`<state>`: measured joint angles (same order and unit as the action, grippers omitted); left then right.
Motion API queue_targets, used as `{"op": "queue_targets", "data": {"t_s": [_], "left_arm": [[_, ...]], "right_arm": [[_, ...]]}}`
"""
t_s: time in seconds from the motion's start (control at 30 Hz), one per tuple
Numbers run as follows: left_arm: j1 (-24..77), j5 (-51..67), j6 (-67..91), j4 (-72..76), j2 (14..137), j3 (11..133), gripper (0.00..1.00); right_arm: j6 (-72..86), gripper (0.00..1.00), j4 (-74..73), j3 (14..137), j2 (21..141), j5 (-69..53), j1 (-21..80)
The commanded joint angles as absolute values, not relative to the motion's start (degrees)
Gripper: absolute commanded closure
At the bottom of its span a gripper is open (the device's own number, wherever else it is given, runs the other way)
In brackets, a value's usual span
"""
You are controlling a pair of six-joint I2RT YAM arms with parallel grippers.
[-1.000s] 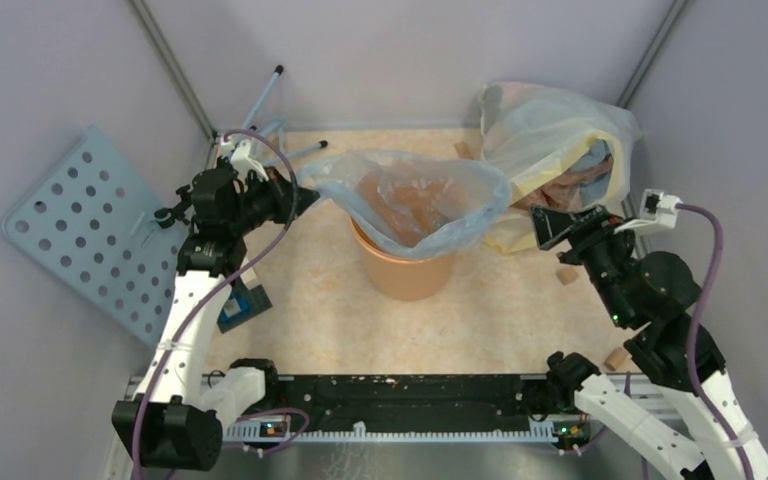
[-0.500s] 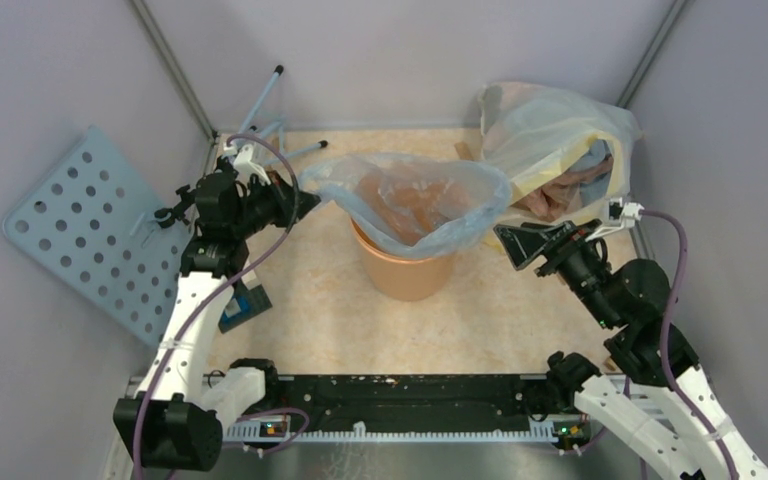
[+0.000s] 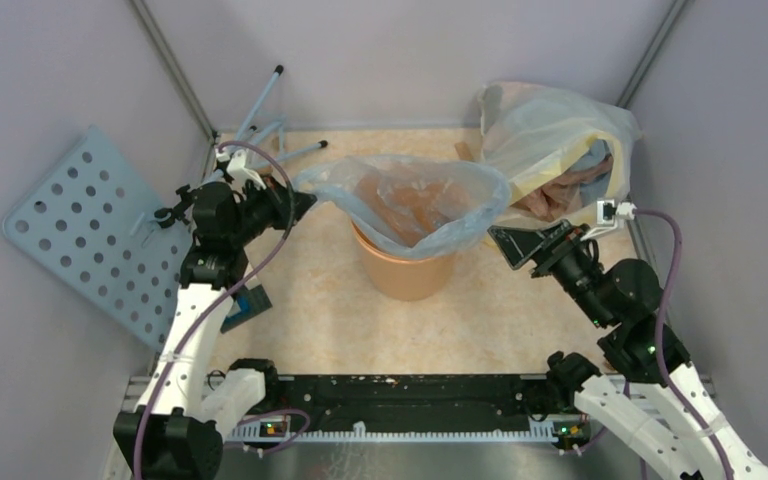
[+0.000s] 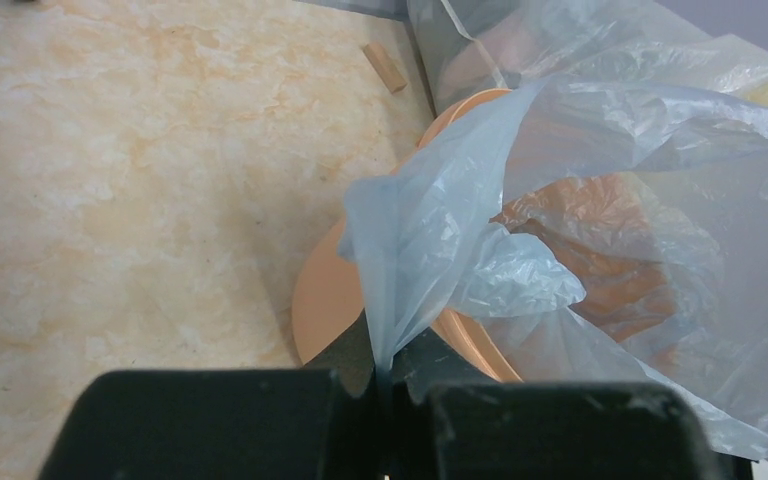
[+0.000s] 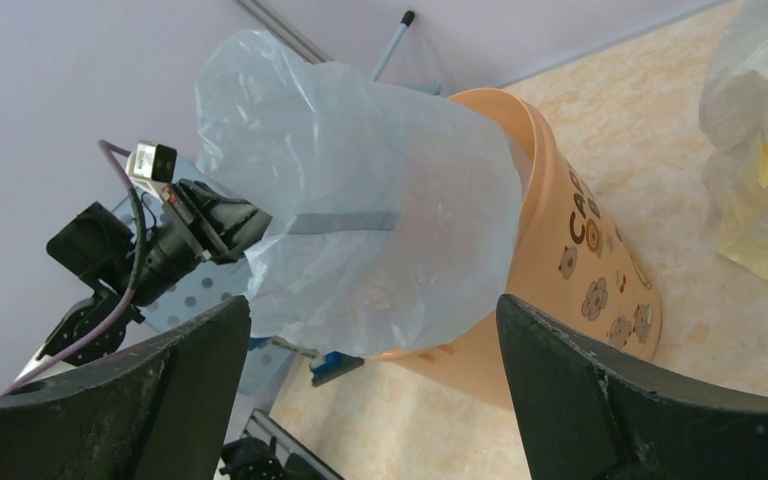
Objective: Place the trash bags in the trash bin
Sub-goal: Move the trash bin to the center of the board.
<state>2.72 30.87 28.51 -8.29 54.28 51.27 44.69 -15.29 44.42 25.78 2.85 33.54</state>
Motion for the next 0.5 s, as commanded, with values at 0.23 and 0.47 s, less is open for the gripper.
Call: {"op": "queue_targets", "data": {"t_s": [0.23, 0.47], "left_arm": [[2.4, 29.3, 31.1, -2.6, 51.8, 48.9, 1.00], [2.4, 29.3, 31.3, -2.8, 51.4, 48.7, 1.00]], "right_arm": [[47.6, 0.12, -3.9, 41.3, 27.0, 0.3, 33.1], [50.7, 0.16, 5.7, 41.0, 30.8, -2.8, 33.1]]}}
